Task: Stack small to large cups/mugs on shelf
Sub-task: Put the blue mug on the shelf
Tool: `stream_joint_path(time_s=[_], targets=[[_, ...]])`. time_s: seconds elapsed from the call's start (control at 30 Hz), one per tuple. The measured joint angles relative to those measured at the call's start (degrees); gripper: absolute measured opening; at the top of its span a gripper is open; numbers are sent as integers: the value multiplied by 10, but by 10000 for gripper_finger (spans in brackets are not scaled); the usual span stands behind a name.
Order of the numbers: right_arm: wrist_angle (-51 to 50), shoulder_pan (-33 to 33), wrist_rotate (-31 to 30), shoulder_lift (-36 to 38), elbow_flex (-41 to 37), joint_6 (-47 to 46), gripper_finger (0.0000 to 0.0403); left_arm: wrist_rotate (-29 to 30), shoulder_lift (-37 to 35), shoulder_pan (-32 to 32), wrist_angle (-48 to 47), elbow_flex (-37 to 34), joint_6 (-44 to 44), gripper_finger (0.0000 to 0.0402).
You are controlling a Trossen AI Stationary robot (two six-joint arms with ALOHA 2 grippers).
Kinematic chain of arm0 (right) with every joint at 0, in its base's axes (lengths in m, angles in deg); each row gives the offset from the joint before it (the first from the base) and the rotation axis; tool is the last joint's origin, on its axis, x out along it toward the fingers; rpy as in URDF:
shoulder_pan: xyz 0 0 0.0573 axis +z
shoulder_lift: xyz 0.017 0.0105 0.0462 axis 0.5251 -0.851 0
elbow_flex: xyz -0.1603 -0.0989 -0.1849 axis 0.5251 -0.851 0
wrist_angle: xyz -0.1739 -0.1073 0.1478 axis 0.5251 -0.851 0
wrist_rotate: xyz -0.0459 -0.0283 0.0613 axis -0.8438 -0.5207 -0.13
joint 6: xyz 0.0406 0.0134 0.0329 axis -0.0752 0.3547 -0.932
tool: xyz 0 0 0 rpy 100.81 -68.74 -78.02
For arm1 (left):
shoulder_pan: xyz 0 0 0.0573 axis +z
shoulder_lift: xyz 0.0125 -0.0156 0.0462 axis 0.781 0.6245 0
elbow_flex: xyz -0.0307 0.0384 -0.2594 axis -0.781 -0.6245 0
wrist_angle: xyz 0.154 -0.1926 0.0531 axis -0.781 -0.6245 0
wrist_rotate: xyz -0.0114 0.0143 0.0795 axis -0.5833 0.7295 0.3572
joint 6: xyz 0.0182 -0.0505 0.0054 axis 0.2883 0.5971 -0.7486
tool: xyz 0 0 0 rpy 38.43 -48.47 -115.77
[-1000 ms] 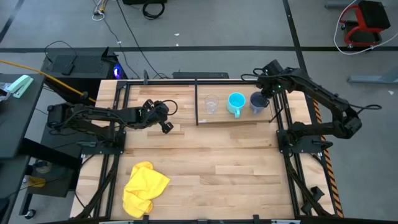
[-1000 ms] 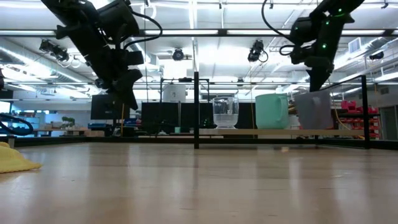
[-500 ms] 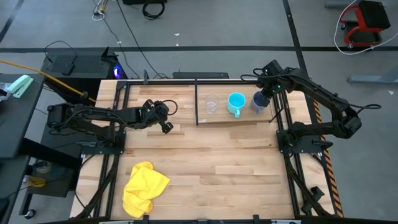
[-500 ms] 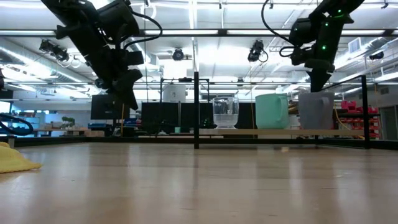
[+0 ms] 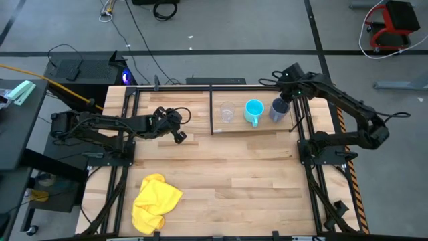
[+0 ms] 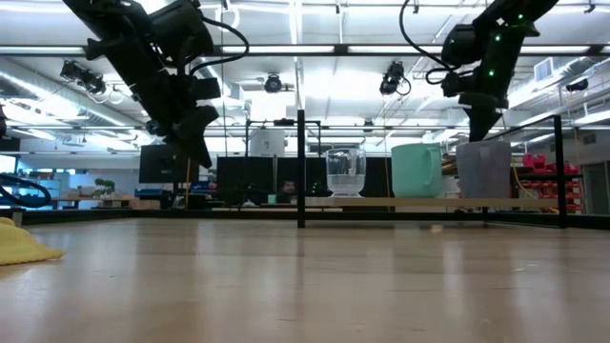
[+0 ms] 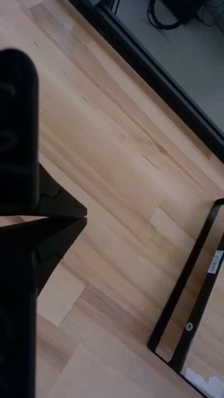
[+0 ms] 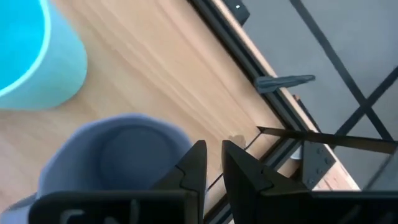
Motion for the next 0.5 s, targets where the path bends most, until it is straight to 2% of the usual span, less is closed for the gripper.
stream_joint_path(time_s=[0.3,0.5], targets=[[1,12,9,61,18,-64,58,0,0,0,6,0,-1,33],[-47,105,11,89,47,-156,30,1,0,0,16,0,-7,23]])
